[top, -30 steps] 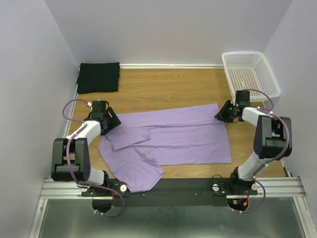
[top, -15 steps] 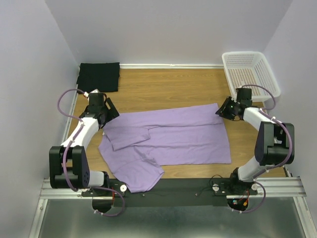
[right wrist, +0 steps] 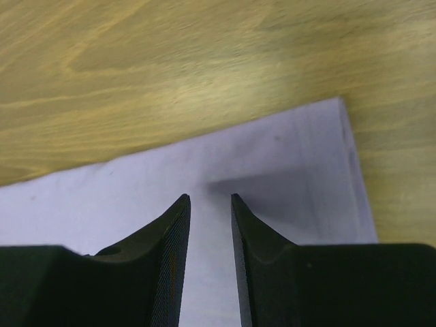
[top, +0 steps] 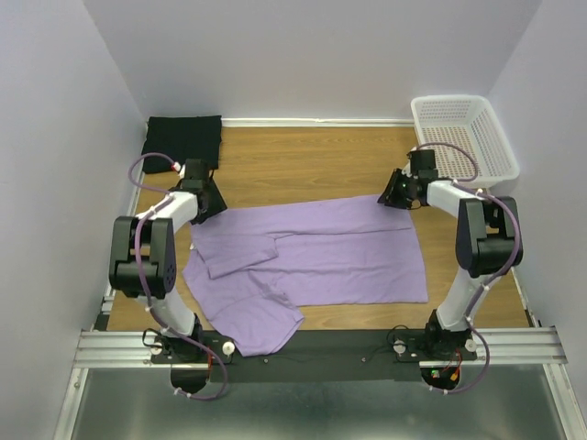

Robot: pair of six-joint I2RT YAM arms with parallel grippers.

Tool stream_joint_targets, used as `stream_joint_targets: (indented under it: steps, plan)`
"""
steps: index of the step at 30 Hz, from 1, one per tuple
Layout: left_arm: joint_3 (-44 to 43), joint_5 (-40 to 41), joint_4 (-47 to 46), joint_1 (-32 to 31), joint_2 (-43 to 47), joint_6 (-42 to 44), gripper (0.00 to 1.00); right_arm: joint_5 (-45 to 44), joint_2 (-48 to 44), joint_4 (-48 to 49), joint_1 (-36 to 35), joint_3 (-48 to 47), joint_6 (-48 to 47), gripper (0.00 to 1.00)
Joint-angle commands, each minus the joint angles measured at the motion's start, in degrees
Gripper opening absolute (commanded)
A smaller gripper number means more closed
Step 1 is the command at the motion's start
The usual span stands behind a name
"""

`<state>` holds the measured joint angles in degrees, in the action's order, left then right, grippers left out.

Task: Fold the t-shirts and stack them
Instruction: Fold the tshirt

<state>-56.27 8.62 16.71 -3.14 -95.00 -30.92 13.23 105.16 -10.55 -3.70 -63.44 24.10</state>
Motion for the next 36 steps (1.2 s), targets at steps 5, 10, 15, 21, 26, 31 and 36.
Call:
stream_joint_targets:
  steps: [5, 10, 15, 21, 26, 31, 36]
  plan:
    - [-7.5, 3.2, 0.8, 0.9, -9.8, -1.9, 0.69, -10.6, 6.5, 0.1, 1.2, -3.2, -0.7, 0.38]
    - [-10.3, 3.5, 2.0, 2.4, -12.2, -1.4, 0.69, -14.4, 6.1, -0.1, 4.7, -2.6, -0.7, 0.38]
    - [-11.0, 2.0, 1.7, 1.0, -5.7, -1.1, 0.8, -10.4, 1.4, -0.4, 4.2, -3.4, -3.8, 0.41]
    - [-9.7, 7.1, 5.3, -5.4, 3.1, -1.4, 0.86, -9.6, -4.4, -1.8, -0.4, -1.0, -3.5, 0.43]
    - [-2.5, 6.8, 4.8, -8.3, 4.7, -3.5, 0.86, -10.1, -5.7, -3.2, -3.2, 2.0, -2.2, 0.43]
    - [0.9, 5.5, 3.0, -8.5, 1.8, -4.2, 0.85, -10.2, -3.7, -3.3, -3.7, 2.8, -1.9, 0.43]
    - [-1.4, 4.0, 1.7, -8.5, -4.4, -3.8, 0.84, -11.3, 1.3, -3.3, -3.7, 0.2, -2.1, 0.43]
